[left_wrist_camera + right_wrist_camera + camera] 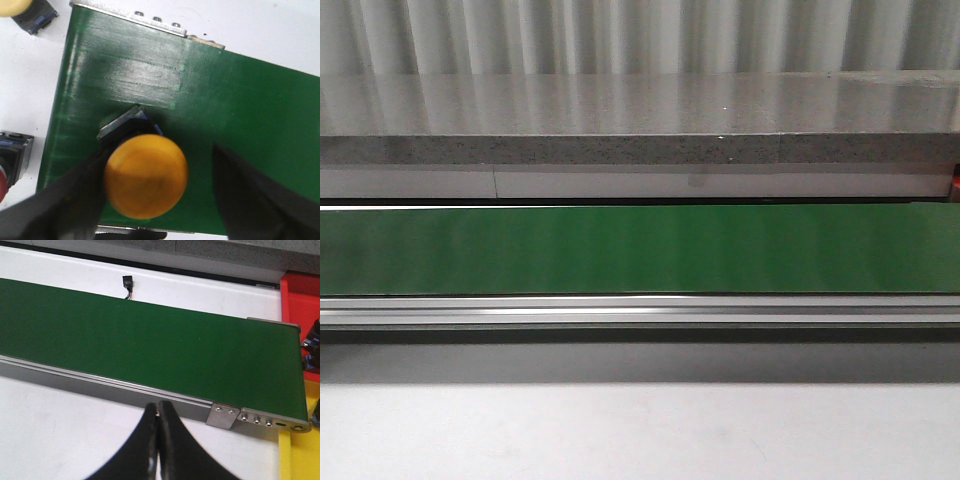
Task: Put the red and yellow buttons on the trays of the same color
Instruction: 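Place the yellow button on the belt's near end and open the left gripper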
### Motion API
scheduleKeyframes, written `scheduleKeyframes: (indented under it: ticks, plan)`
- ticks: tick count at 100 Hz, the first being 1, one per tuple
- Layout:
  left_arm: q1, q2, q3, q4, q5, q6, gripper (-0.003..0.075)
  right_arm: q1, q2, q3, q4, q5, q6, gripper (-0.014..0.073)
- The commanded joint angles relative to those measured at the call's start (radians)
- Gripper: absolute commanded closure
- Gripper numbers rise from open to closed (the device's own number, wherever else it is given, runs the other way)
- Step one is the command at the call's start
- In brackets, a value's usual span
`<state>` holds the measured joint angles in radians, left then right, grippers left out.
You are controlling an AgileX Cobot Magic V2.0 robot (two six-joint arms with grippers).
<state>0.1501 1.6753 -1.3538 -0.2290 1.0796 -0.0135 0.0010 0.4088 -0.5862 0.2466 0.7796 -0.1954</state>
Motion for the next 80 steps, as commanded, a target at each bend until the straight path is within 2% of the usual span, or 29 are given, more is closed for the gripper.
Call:
scheduleKeyframes:
  ticks: [1,35,58,80]
  plan:
    - [-0.007,-0.039,-0.025,-0.028,-0.013,0.002,0.0186,0.001,0.007,-0.024,0.004,-0.062,-0.006,0.066]
    - [0.001,-0.12,-0.029,-0.03,-0.063,-0.002,0.0185,0.001,0.007,-0.024,0.004,-0.062,-0.006,0.066]
    - [0.085,-0.183,-0.029,0.001,0.006,-0.002,0.0185,0.001,0.007,-0.024,0.004,-0.062,-0.006,0.066]
    - [0.188,-0.183,0.018,0.115,0.077,-0.028,0.0185,0.001,0.007,-0.024,0.004,-0.062,-0.006,0.066]
